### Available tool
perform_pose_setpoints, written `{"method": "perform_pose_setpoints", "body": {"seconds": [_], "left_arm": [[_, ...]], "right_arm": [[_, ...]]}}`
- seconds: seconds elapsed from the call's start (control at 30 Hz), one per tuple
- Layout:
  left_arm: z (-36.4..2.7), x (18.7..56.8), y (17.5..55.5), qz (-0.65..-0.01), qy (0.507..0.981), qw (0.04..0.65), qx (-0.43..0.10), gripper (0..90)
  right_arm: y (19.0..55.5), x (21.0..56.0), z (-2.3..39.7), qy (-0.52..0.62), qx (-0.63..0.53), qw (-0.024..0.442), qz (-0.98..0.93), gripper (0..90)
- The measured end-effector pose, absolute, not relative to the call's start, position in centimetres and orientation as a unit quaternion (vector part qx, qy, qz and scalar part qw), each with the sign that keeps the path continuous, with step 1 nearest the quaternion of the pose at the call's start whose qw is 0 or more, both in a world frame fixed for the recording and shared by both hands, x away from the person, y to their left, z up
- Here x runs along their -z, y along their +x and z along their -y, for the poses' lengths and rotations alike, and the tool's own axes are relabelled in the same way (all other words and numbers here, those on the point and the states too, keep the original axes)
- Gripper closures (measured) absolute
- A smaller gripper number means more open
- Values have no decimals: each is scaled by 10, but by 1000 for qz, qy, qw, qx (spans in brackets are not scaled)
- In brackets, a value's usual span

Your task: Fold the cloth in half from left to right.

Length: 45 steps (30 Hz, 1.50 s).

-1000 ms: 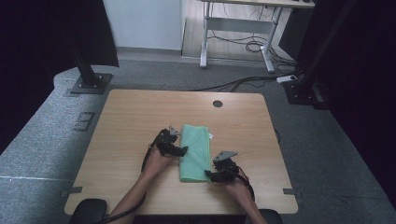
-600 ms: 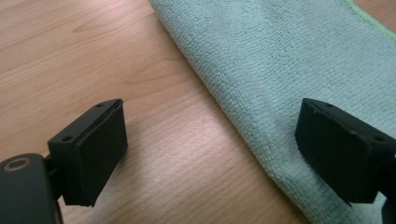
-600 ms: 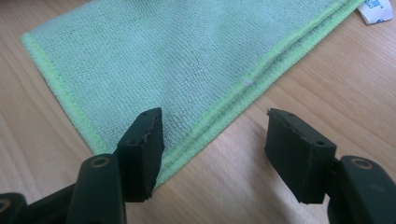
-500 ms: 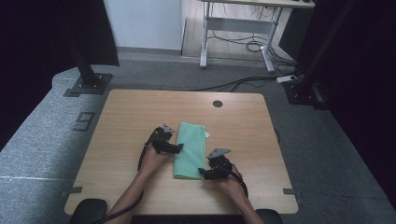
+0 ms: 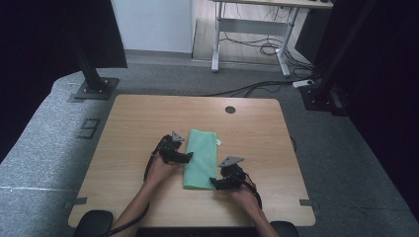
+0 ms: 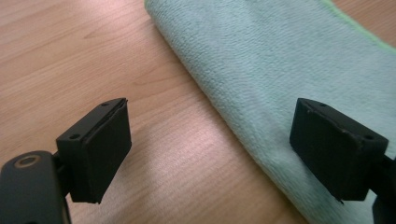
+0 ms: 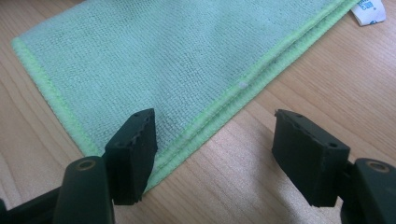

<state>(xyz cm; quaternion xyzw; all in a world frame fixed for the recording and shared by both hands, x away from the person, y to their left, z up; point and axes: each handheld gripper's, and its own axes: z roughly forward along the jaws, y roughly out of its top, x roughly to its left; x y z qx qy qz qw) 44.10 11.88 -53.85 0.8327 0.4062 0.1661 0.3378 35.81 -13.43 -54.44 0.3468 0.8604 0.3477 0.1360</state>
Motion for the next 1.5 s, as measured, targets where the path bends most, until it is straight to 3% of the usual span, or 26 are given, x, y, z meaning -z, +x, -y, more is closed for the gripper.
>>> {"method": "perform_pose_setpoints", "body": {"seconds": [0.5, 0.6, 0.9, 1.5], "left_arm": [[-127, 537, 374, -380, 847, 352, -119, 126], [-127, 545, 366, -382, 853, 334, -126, 128], [-134, 533, 357, -378, 843, 358, -135, 125], [-192, 526, 329, -398, 835, 340, -170, 102]], "right_arm": [[360, 546, 136, 351, -352, 135, -857, 260], [360, 546, 136, 351, -352, 135, -857, 253], [355, 538, 139, 341, -352, 153, -858, 257], [338, 529, 191, 388, -351, 172, -835, 128]]}}
